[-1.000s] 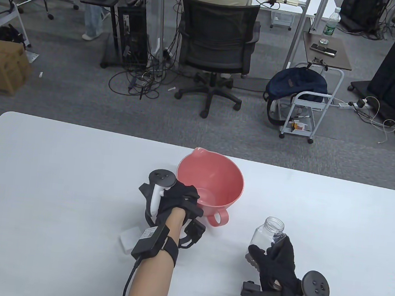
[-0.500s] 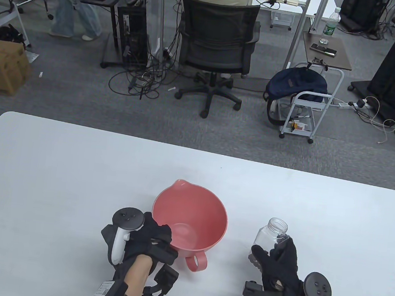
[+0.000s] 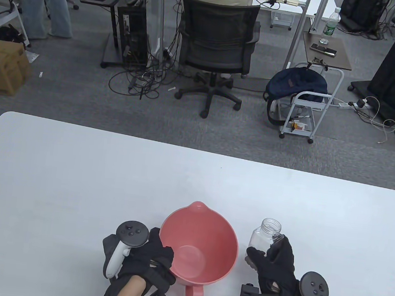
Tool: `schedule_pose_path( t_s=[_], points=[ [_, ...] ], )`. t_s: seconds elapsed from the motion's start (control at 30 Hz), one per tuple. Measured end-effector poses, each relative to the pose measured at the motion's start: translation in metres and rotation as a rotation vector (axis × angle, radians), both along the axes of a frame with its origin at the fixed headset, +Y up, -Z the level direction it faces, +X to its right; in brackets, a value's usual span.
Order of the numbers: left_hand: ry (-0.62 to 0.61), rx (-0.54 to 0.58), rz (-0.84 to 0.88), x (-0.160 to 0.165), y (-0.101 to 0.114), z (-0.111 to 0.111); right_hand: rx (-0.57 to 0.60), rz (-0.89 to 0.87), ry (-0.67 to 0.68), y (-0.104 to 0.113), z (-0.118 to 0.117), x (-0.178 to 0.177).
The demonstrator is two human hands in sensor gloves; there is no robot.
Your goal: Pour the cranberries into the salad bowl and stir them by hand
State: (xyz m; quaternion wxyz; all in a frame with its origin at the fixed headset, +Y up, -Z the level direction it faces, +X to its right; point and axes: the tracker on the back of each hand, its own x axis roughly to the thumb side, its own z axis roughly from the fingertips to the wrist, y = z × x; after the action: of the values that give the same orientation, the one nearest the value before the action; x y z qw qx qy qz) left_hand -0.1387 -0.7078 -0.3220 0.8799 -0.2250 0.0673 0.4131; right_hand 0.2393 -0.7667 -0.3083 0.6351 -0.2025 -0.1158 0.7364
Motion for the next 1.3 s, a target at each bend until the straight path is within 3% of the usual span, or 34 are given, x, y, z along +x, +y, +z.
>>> schedule_pose_path(
  t_s=[0.17, 0.27, 0.43, 0.57, 0.9, 1.17, 1.3],
  points=[
    [-0.03, -0.003, -0.203, 0.003, 0.003, -0.007, -0.009, 0.008, 0.003, 0.0, 0.0, -0.001],
    [-0.046, -0.062, -0.321, 0.001, 0.001, -0.015, -0.016, 0.011, 0.005, -0.001, -0.001, -0.002],
    [-0.032, -0.08, -0.277, 0.003, 0.003, -0.022, -0.009, 0.033, 0.013, 0.002, -0.003, -0.003],
    [-0.057, -0.073, -0.416, 0.01, 0.009, -0.027, 0.019, 0.059, 0.039, 0.009, -0.004, -0.006],
    [-0.069, -0.095, -0.518, 0.019, 0.015, -0.034, 0.034, 0.075, 0.059, 0.011, -0.005, -0.01],
    [-0.062, -0.093, -0.517, 0.02, 0.015, -0.033, 0.163, 0.257, 0.162, 0.047, -0.004, -0.017],
    [-0.053, -0.097, -0.526, 0.021, 0.015, -0.033, 0.198, 0.258, 0.166, 0.053, 0.0, -0.014]
  ],
)
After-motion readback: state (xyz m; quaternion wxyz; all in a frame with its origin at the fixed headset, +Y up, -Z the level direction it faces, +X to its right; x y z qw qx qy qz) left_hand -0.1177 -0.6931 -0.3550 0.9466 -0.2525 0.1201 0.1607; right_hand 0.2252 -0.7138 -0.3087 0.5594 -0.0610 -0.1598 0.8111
